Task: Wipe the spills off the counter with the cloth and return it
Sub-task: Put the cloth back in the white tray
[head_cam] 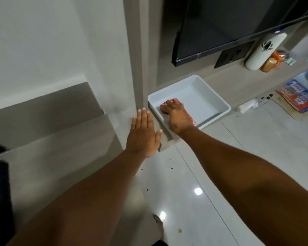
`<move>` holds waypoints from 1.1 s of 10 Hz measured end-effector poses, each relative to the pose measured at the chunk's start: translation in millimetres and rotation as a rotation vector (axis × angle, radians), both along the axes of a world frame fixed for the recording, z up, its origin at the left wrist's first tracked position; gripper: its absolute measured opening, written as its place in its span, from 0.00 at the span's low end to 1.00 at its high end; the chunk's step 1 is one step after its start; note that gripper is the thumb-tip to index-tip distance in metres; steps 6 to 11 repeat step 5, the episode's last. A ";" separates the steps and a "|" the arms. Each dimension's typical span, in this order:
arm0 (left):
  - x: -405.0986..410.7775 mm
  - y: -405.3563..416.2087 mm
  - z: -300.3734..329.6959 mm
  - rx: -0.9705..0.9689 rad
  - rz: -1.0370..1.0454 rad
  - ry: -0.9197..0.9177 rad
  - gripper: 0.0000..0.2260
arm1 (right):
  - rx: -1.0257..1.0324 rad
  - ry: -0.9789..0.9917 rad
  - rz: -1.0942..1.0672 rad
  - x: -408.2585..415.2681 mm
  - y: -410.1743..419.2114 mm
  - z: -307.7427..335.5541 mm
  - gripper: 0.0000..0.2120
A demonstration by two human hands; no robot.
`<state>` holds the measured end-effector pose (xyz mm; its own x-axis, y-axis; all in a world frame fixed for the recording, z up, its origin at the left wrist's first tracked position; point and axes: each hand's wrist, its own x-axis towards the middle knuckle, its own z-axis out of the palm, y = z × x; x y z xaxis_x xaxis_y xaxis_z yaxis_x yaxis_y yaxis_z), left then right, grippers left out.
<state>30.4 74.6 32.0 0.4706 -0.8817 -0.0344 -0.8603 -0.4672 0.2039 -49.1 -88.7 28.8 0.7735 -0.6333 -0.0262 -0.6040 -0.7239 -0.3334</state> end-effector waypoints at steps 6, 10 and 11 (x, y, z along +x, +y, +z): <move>12.4 -32.3 -35.4 0.021 0.014 0.072 0.35 | 0.089 -0.009 -0.010 16.9 -33.6 -41.0 0.20; 12.4 -32.3 -35.4 0.021 0.014 0.072 0.35 | 0.089 -0.009 -0.010 16.9 -33.6 -41.0 0.20; 12.4 -32.3 -35.4 0.021 0.014 0.072 0.35 | 0.089 -0.009 -0.010 16.9 -33.6 -41.0 0.20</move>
